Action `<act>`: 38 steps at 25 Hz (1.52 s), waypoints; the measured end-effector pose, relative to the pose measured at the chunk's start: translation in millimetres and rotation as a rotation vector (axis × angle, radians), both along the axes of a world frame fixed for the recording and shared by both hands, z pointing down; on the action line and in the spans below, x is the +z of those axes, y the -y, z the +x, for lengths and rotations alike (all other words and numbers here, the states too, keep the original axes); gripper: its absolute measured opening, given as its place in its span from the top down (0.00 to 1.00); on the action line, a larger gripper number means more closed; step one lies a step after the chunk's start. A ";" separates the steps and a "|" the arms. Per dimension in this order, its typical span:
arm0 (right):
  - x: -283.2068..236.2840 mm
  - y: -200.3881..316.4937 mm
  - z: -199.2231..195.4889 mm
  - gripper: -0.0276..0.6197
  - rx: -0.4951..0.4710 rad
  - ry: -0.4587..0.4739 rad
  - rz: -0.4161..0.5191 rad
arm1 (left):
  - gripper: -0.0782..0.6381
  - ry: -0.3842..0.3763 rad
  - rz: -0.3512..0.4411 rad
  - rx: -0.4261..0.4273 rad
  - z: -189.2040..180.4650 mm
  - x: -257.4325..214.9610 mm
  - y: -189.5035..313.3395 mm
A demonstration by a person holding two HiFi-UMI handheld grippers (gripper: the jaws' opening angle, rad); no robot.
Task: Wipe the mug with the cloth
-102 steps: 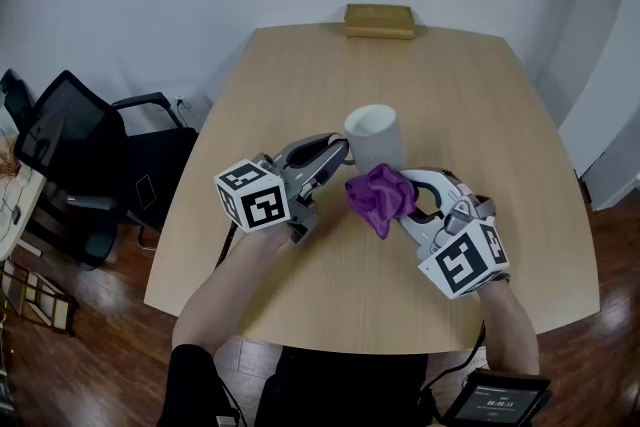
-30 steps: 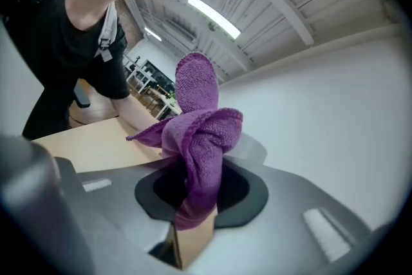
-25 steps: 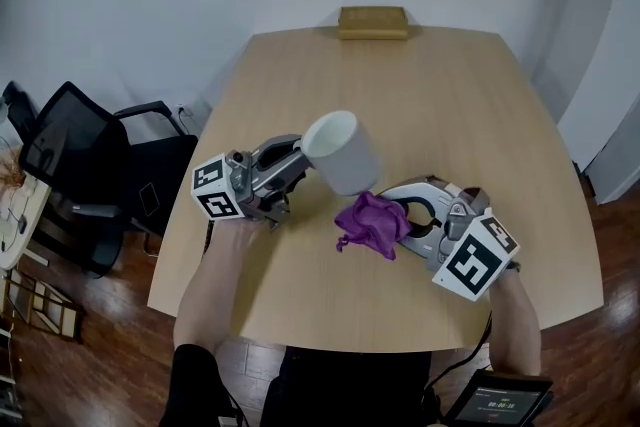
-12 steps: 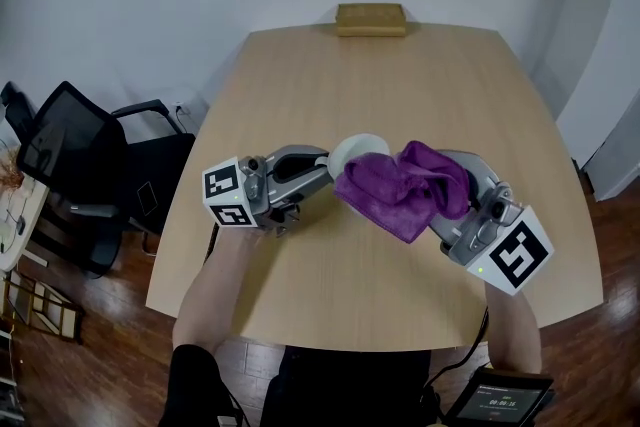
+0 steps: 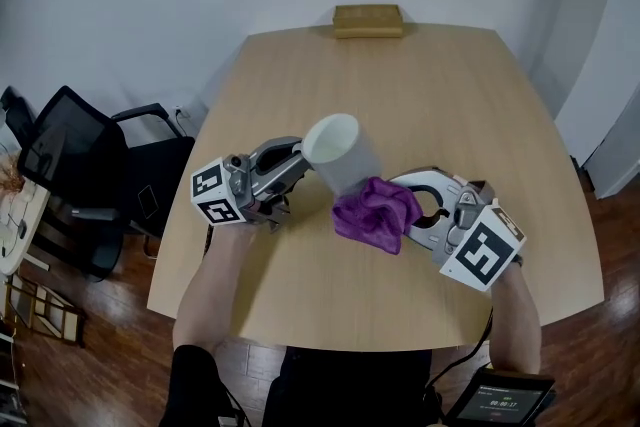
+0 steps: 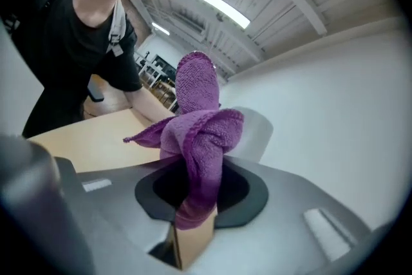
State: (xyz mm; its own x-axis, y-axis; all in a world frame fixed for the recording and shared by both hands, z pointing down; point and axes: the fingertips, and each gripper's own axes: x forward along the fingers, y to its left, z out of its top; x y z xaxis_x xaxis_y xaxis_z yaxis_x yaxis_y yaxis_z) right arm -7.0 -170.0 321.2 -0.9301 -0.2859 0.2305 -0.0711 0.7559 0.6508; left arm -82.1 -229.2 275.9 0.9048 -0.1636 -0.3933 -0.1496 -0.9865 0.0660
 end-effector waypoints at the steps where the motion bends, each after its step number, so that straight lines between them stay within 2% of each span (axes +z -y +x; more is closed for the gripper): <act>1: 7.9 1.6 0.4 0.84 0.006 -0.048 0.007 | 0.80 -0.013 0.000 0.006 -2.9 -1.4 -0.2; 3: 8.3 -0.7 3.9 0.84 -0.010 -0.065 0.003 | 0.80 -0.023 0.008 0.014 -5.5 -3.9 -1.3; 5: -11.9 -9.2 14.7 0.84 -0.047 0.026 -0.033 | 0.80 -0.012 0.019 0.017 -4.0 -3.9 -2.8; 7: -50.2 -15.8 30.9 0.84 -0.067 0.254 -0.088 | 0.80 0.004 0.026 0.030 0.0 -2.3 -5.2; 9: -88.3 -18.3 43.5 0.84 -0.088 0.478 -0.095 | 0.80 0.027 0.039 0.052 6.7 -0.6 -10.3; 11: -102.3 -16.8 47.4 0.84 -0.098 0.567 -0.098 | 0.80 0.054 0.057 0.076 15.9 1.7 -17.8; 13: -95.2 -15.2 39.5 0.84 -0.102 0.544 -0.112 | 0.80 0.065 0.068 0.097 24.0 2.6 -24.6; 18: -66.0 -15.9 20.2 0.84 -0.117 0.401 -0.123 | 0.80 0.022 0.068 0.101 21.2 -4.1 -25.5; 21: -39.3 -15.5 10.1 0.84 -0.123 0.262 -0.096 | 0.80 -0.002 0.069 0.066 11.0 -7.3 -18.5; 25: 1.2 -6.2 5.5 0.84 -0.078 0.025 -0.037 | 0.80 -0.018 0.077 0.024 0.4 -8.4 -11.9; 27: 9.4 3.1 10.4 0.84 -0.046 -0.040 -0.013 | 0.80 -0.030 0.085 0.014 -2.3 -11.3 -11.3; 29: -5.4 8.7 19.8 0.84 -0.020 0.014 -0.028 | 0.80 -0.020 0.098 -0.007 -2.2 -11.9 -10.0; 30: -21.4 8.8 26.5 0.84 -0.003 0.107 -0.062 | 0.80 -0.013 0.101 -0.014 -1.4 -11.3 -9.6; 32: -63.3 2.2 40.3 0.84 0.000 0.367 -0.112 | 0.80 0.003 0.104 -0.008 2.1 -8.8 -11.0; 34: -96.1 -10.4 47.9 0.84 -0.055 0.539 -0.074 | 0.80 0.029 0.107 0.019 9.1 -4.9 -15.7; 36: -103.3 -16.4 44.6 0.84 -0.079 0.569 -0.037 | 0.80 0.050 0.107 0.058 18.4 -0.9 -22.6; 38: -92.8 -14.1 37.2 0.84 -0.076 0.526 -0.049 | 0.80 0.045 0.106 0.100 26.0 -0.3 -30.6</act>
State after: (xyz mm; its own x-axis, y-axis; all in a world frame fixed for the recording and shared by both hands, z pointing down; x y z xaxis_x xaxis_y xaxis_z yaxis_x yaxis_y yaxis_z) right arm 30.2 -155.9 228.4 -0.9412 -0.2138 -0.2616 -0.3224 0.8003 0.5055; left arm -56.1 -198.6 275.6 0.9314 -0.0313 -0.3626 -0.0505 -0.9978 -0.0435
